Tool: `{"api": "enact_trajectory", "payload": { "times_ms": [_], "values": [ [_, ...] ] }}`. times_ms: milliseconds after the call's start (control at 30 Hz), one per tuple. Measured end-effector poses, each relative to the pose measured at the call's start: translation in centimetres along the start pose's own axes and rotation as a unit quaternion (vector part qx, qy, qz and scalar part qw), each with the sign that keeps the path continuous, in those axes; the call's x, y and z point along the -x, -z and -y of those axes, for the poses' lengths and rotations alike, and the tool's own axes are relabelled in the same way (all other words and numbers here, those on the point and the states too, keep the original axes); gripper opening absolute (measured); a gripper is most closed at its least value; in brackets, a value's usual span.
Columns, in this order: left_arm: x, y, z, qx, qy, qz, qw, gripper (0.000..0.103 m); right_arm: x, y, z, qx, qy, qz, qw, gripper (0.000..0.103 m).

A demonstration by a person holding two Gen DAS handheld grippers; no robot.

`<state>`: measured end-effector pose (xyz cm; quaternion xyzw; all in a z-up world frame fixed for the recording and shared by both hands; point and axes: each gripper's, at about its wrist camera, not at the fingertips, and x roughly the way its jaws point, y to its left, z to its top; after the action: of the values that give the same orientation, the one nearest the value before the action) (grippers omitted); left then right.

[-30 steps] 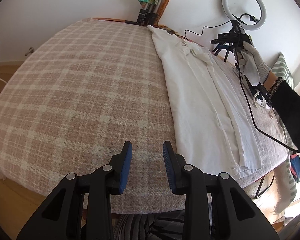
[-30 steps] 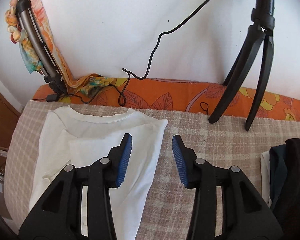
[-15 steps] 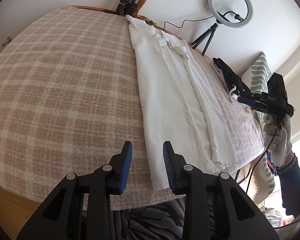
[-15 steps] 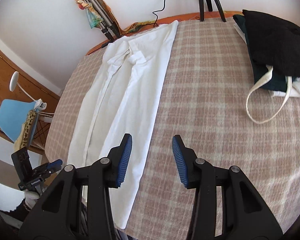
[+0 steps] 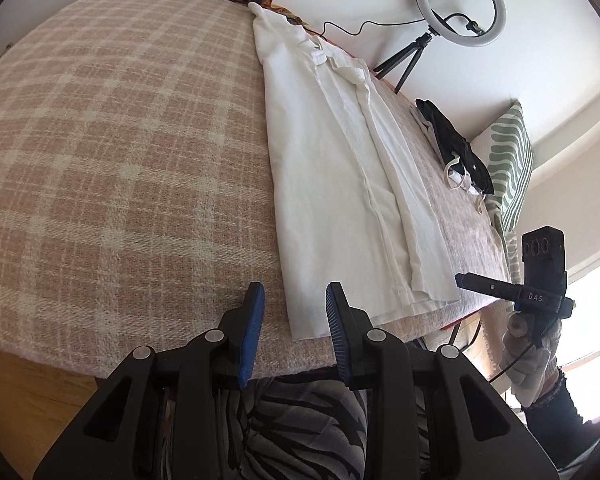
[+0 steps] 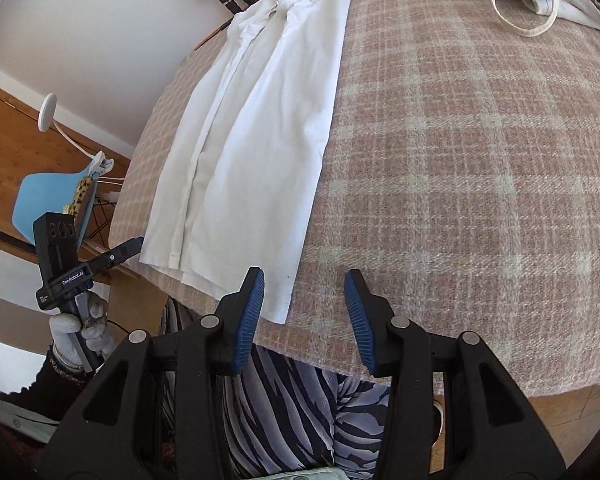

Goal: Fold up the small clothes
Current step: 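Close both tools on the hem of the shirt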

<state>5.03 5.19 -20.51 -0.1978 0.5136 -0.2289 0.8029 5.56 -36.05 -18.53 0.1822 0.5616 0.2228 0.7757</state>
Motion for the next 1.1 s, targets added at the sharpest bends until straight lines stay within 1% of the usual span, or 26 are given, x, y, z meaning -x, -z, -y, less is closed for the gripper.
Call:
{"api": "enact_trajectory", "payload": {
  "times_ms": [133,200,267,333,367,400,433,500,567,667,733,767,900,1000,1100],
  "values": [
    [-0.3,0.1,-0.7,0.03,0.037,-0.004,0.9989,0.03,-0.5,0.5,-0.9,0.007,-0.006,-0.006,1.0,0.044],
    [-0.4,0.0,-0.7,0.034,0.046,-0.004,0.9984,0.03,-0.6,0.5,-1.3,0.015,-0.001,-0.005,1.0,0.044],
    [-0.7,0.0,-0.2,0.024,0.049,-0.009,0.9985,0.028,-0.8,0.5,-1.4,0.009,-0.015,-0.013,1.0,0.038],
    [-0.8,0.0,0.2,0.013,0.045,-0.009,0.9989,0.027,-1.2,0.7,-1.4,0.008,-0.022,-0.018,1.0,0.026],
    [-0.9,-0.1,0.3,0.008,0.047,-0.01,0.9988,0.02,-1.5,0.8,-1.5,0.011,-0.025,-0.018,0.999,0.023],
    [-1.0,-0.1,0.4,0.006,0.048,-0.012,0.9988,0.012,-1.7,0.9,-1.6,0.012,-0.028,-0.021,0.999,0.014],
    [-1.1,-0.2,0.4,0.005,0.048,-0.013,0.9988,0.003,-2.0,1.0,-1.8,0.009,-0.032,-0.023,0.999,0.01],
    [-1.0,-0.2,0.5,0.005,0.052,-0.008,0.9986,0.003,-2.0,1.0,-1.4,-0.005,-0.045,-0.019,0.999,0.006],
    [-0.5,-0.2,0.6,0.002,0.052,0.0,0.9986,0.004,-1.5,1.1,-1.0,-0.015,-0.056,-0.012,0.998,0.005],
    [0.8,0.0,0.7,0.007,0.058,0.015,0.9982,0.004,0.3,1.3,-0.6,-0.025,-0.076,0.012,0.997,0.004],
    [1.3,0.1,0.8,0.003,0.054,0.024,0.9982,0.004,1.4,1.4,-0.8,-0.016,-0.079,0.03,0.996,0.004],
    [1.1,0.0,0.6,0.004,0.052,0.024,0.9984,0.004,1.4,1.5,-0.7,-0.012,-0.076,0.032,0.997,0.004],
    [-0.3,0.1,-0.3,0.027,0.05,0.008,0.9983,0.004,0.0,1.3,0.3,-0.024,-0.061,0.014,0.998,0.004],
    [0.2,0.1,0.1,0.023,0.054,0.013,0.9982,0.004,0.1,1.1,0.6,-0.04,-0.079,0.016,0.996,0.004],
    [1.0,-0.8,0.4,0.022,0.062,0.023,0.9976,0.004,1.2,0.5,0.4,-0.044,-0.1,0.034,0.993,0.004]
  ]
}}
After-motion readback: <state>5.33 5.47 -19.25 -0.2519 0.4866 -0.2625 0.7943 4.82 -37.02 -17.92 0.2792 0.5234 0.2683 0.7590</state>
